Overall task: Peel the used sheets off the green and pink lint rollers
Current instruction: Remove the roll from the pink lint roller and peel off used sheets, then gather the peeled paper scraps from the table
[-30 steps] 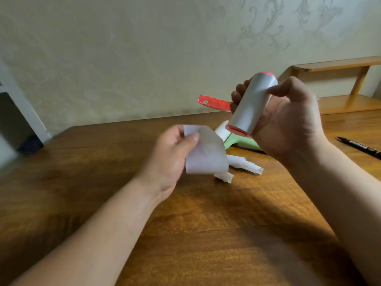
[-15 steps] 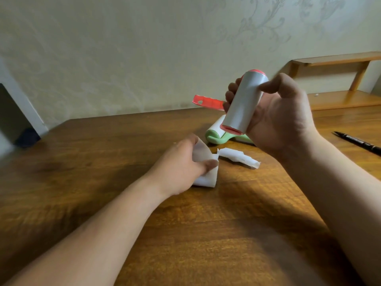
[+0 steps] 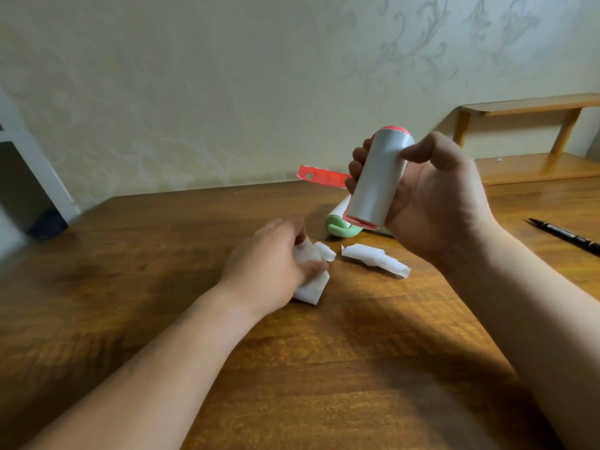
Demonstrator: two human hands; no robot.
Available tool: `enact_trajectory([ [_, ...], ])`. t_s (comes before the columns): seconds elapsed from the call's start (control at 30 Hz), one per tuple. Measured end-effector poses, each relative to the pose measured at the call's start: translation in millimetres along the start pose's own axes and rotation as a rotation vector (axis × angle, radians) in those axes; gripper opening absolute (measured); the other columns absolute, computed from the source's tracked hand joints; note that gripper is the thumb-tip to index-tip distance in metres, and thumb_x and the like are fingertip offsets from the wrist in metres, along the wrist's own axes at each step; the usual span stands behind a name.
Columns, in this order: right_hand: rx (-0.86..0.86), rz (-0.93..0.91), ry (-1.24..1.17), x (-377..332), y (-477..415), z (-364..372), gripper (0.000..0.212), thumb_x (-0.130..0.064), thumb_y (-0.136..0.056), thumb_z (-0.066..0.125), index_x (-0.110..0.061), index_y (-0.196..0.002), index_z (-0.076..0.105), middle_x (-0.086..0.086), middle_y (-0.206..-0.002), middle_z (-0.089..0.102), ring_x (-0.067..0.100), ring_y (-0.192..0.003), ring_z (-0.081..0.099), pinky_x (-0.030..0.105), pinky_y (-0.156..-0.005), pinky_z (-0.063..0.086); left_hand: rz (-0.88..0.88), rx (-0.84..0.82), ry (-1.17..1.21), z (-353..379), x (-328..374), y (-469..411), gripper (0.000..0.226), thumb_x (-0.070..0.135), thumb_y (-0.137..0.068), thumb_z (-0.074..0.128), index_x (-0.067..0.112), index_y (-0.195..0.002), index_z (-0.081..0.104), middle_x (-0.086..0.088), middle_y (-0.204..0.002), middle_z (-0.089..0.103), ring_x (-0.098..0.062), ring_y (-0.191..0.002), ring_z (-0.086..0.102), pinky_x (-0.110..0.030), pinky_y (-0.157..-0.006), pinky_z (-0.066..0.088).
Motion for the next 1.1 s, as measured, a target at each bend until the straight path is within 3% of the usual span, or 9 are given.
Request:
enact_trajectory([
  [0.2,-0.006,0.020,0.018,1.0,-1.1,-1.9,0.043,-0.018,-0.099,0.039,-0.002,-0.129,0.063,0.013,-0.106,0.078,0.025,-0.099,0.078,0.041,-0.093,0.065,-0.010,0.032,0.249,-1.4,-0.2,-2.1,0.036,0.067,-0.106,0.057,0.037,-0.089,0.068,0.014,-0.094,0.066,-0.007,-0.088,0.065,-0.029,-0.066,0.042],
  [0.3,-0.004,0.015,0.051,2.2,-0.9,-3.0,0.043,-0.025,-0.096,0.051,-0.004,-0.131,0.064,0.012,-0.107,0.078,0.024,-0.098,0.079,0.041,-0.089,0.065,-0.006,0.153,0.243,-14.1,-4.0,-2.7,0.028,0.041,-0.106,0.074,0.036,-0.083,0.058,0.013,-0.086,0.058,0.002,-0.078,0.059,-0.023,-0.062,0.038],
  [0.43,-0.027,0.042,0.114,5.6,-0.6,-0.1,0.032,-0.031,-0.098,0.062,-0.007,-0.119,0.067,0.008,-0.098,0.074,0.020,-0.087,0.074,0.035,-0.083,0.064,-0.001,0.348,0.267,-30.2,-11.1,1.4,0.046,0.047,-0.094,0.086,0.034,-0.082,0.044,0.012,-0.072,0.048,-0.003,-0.063,0.049,-0.028,-0.056,0.035],
  [0.53,-0.114,0.106,0.212,12.2,5.6,10.2,0.031,-0.032,-0.097,0.061,-0.008,-0.114,0.069,0.007,-0.094,0.071,0.020,-0.082,0.069,0.033,-0.077,0.063,0.114,0.563,0.039,-51.0,-3.1,5.1,0.051,0.061,-0.084,0.082,0.030,-0.119,0.063,0.004,-0.117,0.057,-0.018,-0.110,0.055,-0.036,-0.092,0.048],
  [0.63,-0.246,0.170,0.369,21.2,14.2,18.1,0.043,-0.045,-0.095,0.060,-0.009,-0.111,0.076,0.009,-0.093,0.072,0.021,-0.081,0.070,0.033,-0.076,0.061,0.181,0.375,-0.080,-45.5,1.8,-3.9,0.069,0.069,-0.092,0.069,0.035,-0.151,0.060,0.006,-0.141,0.066,-0.022,-0.140,0.054,-0.049,-0.124,0.031],
  [0.7,-0.294,0.133,0.598,20.8,15.7,19.8,0.051,-0.054,-0.096,0.058,-0.008,-0.109,0.077,0.008,-0.095,0.075,0.022,-0.084,0.072,0.034,-0.079,0.060,0.166,0.236,-0.105,-37.1,0.2,-6.2,0.033,0.070,-0.097,0.057,0.046,-0.117,0.068,0.022,-0.102,0.071,-0.019,-0.111,0.070,-0.044,-0.111,0.046],
  [0.8,-0.299,-0.119,0.987,7.7,13.4,22.9,0.030,-0.044,-0.100,0.065,-0.017,-0.109,0.075,-0.001,-0.103,0.078,0.014,-0.097,0.074,0.030,-0.087,0.057,0.075,0.250,0.017,-43.4,-16.9,-6.5,0.029,0.064,-0.102,0.064,0.039,-0.088,0.063,0.015,-0.076,0.066,-0.015,-0.076,0.066,-0.035,-0.063,0.049],
  [0.93,-0.158,-0.437,1.397,-5.7,11.5,18.1,0.031,-0.031,-0.101,0.076,-0.039,-0.130,0.070,-0.023,-0.134,0.068,-0.010,-0.127,0.061,0.007,-0.102,0.042,-0.029,0.416,0.208,-61.5,-43.0,-9.8,0.024,0.036,-0.110,0.066,0.026,-0.087,0.066,0.003,-0.078,0.069,-0.024,-0.072,0.067,-0.048,-0.064,0.058],
  [1.1,0.137,-0.342,1.559,-7.9,2.9,-5.3,0.016,-0.027,-0.103,0.072,-0.029,-0.119,0.075,-0.017,-0.111,0.074,-0.010,-0.098,0.065,0.015,-0.084,0.052,-0.217,0.352,0.251,-53.6,-64.6,-12.2,0.029,0.041,-0.109,0.071,0.028,-0.090,0.053,0.002,-0.085,0.061,-0.018,-0.068,0.055,-0.035,-0.057,0.035],
])
Point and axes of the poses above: each hand's wrist, its own y-axis away from the middle knuckle, its own z-axis out of the palm, x = y × z, the point moved 6 cm from there along -y, towards the middle knuckle
